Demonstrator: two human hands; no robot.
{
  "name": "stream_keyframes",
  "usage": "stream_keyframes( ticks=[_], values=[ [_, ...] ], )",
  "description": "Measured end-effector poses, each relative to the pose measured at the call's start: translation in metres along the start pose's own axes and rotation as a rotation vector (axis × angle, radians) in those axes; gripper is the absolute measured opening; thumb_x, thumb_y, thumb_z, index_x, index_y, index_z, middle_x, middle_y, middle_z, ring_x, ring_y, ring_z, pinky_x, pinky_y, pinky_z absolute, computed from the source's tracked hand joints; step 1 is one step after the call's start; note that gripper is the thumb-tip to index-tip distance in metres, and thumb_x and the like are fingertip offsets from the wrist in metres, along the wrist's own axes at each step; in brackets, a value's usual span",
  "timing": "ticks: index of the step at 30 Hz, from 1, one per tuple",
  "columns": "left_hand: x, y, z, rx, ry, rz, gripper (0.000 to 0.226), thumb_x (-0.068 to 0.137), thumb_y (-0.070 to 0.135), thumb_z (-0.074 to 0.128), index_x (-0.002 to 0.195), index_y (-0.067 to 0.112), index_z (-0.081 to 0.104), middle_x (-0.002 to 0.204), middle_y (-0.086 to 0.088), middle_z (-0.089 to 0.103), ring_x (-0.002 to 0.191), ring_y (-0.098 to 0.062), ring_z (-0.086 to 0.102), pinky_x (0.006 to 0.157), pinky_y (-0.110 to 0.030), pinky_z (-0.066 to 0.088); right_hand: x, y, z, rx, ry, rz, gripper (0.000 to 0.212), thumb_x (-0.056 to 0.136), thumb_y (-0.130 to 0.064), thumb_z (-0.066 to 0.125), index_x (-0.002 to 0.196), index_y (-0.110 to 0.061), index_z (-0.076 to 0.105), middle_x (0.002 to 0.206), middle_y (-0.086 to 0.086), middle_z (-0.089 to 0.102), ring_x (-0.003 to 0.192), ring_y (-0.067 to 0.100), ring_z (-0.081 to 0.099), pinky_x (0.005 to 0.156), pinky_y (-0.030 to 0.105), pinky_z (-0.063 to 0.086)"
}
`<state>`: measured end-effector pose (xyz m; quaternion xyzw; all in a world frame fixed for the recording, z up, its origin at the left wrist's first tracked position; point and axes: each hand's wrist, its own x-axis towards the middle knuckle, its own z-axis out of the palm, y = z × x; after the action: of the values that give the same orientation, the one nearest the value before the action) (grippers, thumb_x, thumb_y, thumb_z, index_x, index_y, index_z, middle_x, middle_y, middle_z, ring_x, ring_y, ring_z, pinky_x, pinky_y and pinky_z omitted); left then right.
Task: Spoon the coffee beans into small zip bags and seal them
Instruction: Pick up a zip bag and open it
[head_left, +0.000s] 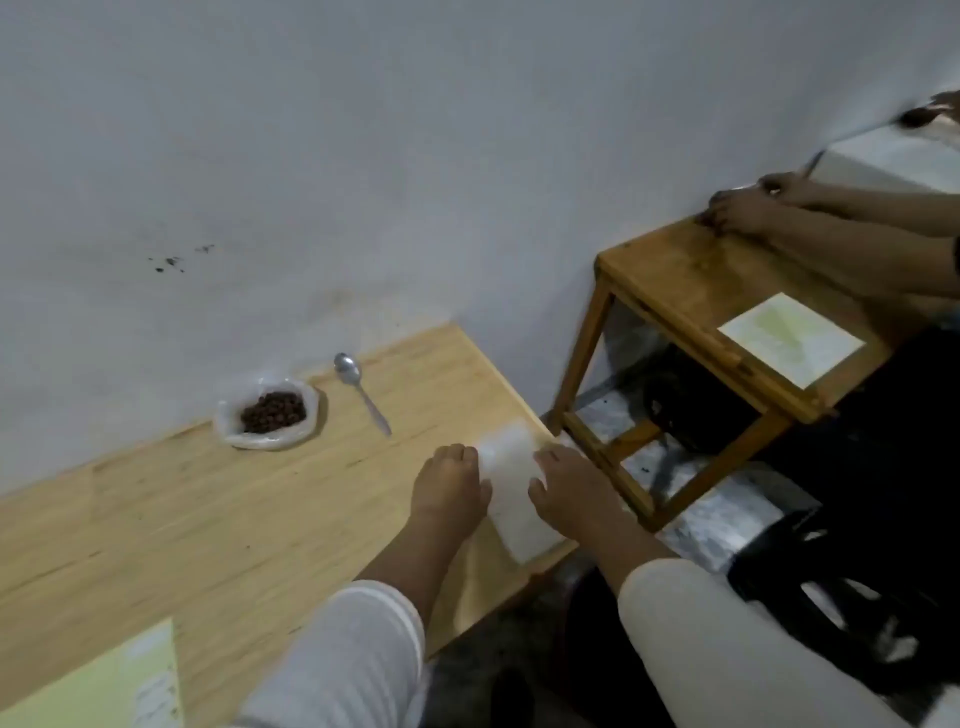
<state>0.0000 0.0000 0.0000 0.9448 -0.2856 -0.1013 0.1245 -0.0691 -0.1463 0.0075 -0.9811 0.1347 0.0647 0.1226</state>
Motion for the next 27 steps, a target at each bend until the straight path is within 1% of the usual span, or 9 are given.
stream_keyframes(
  ticks=[4,6,7,8,11,17,20,22,27],
  values=[
    [0.015,0.000,0.019,-0.054,-0.066,-0.127,0.060,0.092,0.033,0.049,0.143,0.008,0.027,0.146,-0.009,0.033,0.131,-0.025,0.033,0.103,-0.035,0.034,0.007,0.016,0.023,0.029,-0.059,-0.062,0.046,0.094,-0.031,0.039,0.137,-0.014,0.039,0.143,0.003,0.042,0.131,0.019,0.040,0.108,0.030,0.031],
    [0.022,0.000,0.027,-0.069,-0.088,-0.150,0.065,0.093,0.035,0.047,0.146,0.008,0.019,0.150,-0.010,0.026,0.134,-0.026,0.028,0.105,-0.036,0.032,0.014,0.020,0.036,0.008,-0.065,-0.084,0.053,0.091,-0.038,0.026,0.136,-0.013,0.040,0.142,0.005,0.043,0.128,0.019,0.042,0.108,0.032,0.034],
    [0.024,0.000,0.030,-0.070,-0.089,-0.155,0.064,0.094,0.035,0.047,0.145,0.008,0.020,0.149,-0.010,0.027,0.133,-0.026,0.029,0.104,-0.036,0.033,0.017,0.022,0.042,-0.002,-0.074,-0.099,0.060,0.088,-0.041,0.019,0.136,-0.012,0.040,0.141,0.006,0.044,0.127,0.020,0.043,0.108,0.033,0.035],
    [0.026,-0.001,0.034,-0.067,-0.079,-0.154,0.061,0.093,0.035,0.047,0.143,0.007,0.024,0.146,-0.011,0.030,0.130,-0.027,0.032,0.102,-0.036,0.035,0.019,0.024,0.046,-0.002,-0.085,-0.100,0.062,0.087,-0.041,0.019,0.136,-0.010,0.039,0.141,0.007,0.044,0.128,0.021,0.043,0.108,0.035,0.036],
    [0.028,-0.001,0.040,-0.044,-0.066,-0.148,0.049,0.092,0.033,0.049,0.133,0.009,0.036,0.133,-0.011,0.039,0.118,-0.027,0.040,0.092,-0.036,0.041,0.022,0.029,0.057,0.007,-0.145,-0.097,0.053,0.092,-0.032,0.036,0.139,-0.008,0.035,0.145,0.008,0.040,0.132,0.023,0.038,0.110,0.037,0.033],
    [0.032,0.003,0.044,-0.010,-0.014,-0.169,0.044,0.091,0.029,0.051,0.130,0.012,0.039,0.126,-0.010,0.041,0.113,-0.027,0.042,0.086,-0.035,0.042,0.029,0.036,0.058,0.046,-0.226,-0.077,0.058,0.092,-0.032,0.038,0.144,-0.010,0.027,0.151,0.004,0.028,0.140,0.020,0.024,0.114,0.038,0.028],
    [0.035,0.002,0.044,-0.020,0.045,-0.174,0.041,0.088,0.017,0.053,0.128,0.013,0.043,0.122,-0.009,0.045,0.107,-0.026,0.045,0.081,-0.032,0.042,0.030,0.036,0.057,0.072,-0.211,-0.075,0.059,0.091,-0.031,0.042,0.145,-0.011,0.026,0.151,0.003,0.028,0.140,0.020,0.023,0.115,0.037,0.026],
    [0.035,0.001,0.045,-0.035,0.092,-0.151,0.038,0.086,0.011,0.055,0.124,0.012,0.049,0.116,-0.011,0.049,0.101,-0.028,0.049,0.077,-0.034,0.043,0.030,0.037,0.057,0.081,-0.192,-0.074,0.060,0.090,-0.031,0.044,0.144,-0.011,0.027,0.150,0.003,0.030,0.138,0.020,0.025,0.114,0.035,0.028],
    [0.035,0.001,0.049,-0.002,0.201,-0.102,0.032,0.079,0.009,0.063,0.110,0.013,0.061,0.102,-0.008,0.062,0.090,-0.031,0.056,0.070,-0.038,0.044,0.031,0.036,0.057,0.098,-0.132,-0.071,0.058,0.089,-0.030,0.045,0.142,-0.011,0.031,0.146,0.002,0.036,0.134,0.019,0.031,0.108,0.031,0.032]
  ],
)
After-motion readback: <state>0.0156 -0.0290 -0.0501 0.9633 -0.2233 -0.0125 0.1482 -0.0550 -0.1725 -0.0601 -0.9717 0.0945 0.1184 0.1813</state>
